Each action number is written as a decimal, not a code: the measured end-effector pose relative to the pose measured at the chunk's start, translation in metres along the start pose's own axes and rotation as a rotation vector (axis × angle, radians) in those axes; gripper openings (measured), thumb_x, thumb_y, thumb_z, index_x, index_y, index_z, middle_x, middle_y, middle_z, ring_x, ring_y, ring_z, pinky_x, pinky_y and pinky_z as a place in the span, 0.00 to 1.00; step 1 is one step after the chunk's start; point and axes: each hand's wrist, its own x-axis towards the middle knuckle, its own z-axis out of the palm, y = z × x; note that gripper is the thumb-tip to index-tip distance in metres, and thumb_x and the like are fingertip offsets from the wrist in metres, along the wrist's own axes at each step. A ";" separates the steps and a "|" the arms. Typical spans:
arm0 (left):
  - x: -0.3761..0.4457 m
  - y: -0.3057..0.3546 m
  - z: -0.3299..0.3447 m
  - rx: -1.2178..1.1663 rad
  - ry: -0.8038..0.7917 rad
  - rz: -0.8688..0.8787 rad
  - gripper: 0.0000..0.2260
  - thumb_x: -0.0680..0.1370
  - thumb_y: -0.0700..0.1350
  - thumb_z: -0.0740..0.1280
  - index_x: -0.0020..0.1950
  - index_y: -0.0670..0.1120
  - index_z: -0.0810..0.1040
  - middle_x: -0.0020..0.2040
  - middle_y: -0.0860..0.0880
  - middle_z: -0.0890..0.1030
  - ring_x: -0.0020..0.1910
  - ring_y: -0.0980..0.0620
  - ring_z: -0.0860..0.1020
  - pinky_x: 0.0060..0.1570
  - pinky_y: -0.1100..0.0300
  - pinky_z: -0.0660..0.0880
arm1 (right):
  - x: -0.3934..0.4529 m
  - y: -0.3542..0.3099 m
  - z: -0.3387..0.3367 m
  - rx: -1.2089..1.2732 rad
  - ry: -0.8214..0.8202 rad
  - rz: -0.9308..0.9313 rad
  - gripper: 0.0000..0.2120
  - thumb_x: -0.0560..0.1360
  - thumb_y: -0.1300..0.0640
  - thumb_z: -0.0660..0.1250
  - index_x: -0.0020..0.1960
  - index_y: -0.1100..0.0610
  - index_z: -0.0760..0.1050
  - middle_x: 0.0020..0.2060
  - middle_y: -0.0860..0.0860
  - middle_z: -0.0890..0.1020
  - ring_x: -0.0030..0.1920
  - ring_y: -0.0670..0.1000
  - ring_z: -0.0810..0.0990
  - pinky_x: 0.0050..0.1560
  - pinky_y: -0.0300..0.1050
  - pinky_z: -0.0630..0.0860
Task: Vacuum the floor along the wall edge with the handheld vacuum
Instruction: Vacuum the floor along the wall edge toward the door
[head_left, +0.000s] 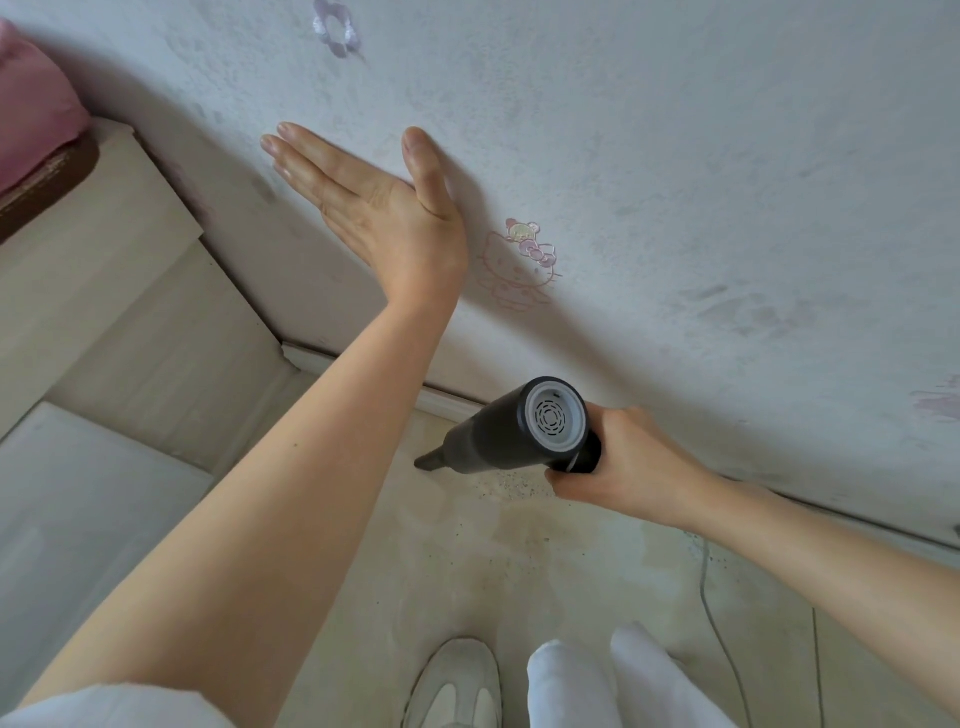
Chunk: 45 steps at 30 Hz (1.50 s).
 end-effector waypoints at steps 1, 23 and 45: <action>0.000 0.000 0.000 -0.002 0.004 0.004 0.53 0.69 0.74 0.39 0.78 0.31 0.43 0.79 0.33 0.43 0.79 0.39 0.44 0.69 0.69 0.35 | -0.001 0.000 -0.001 -0.004 -0.008 -0.002 0.11 0.62 0.51 0.70 0.37 0.43 0.68 0.30 0.49 0.78 0.32 0.50 0.76 0.33 0.50 0.74; 0.001 -0.004 0.001 0.033 -0.002 -0.025 0.45 0.76 0.65 0.49 0.78 0.32 0.43 0.79 0.34 0.42 0.79 0.40 0.43 0.71 0.64 0.38 | -0.003 -0.003 -0.019 -0.021 -0.217 -0.048 0.08 0.59 0.49 0.68 0.35 0.42 0.70 0.29 0.44 0.77 0.30 0.44 0.73 0.36 0.47 0.77; 0.000 -0.002 -0.001 0.060 0.006 -0.034 0.46 0.76 0.67 0.48 0.78 0.32 0.44 0.79 0.34 0.44 0.79 0.40 0.45 0.73 0.60 0.42 | -0.022 0.015 -0.033 -0.012 -0.142 0.028 0.09 0.60 0.52 0.70 0.38 0.51 0.72 0.33 0.51 0.78 0.29 0.43 0.69 0.34 0.47 0.74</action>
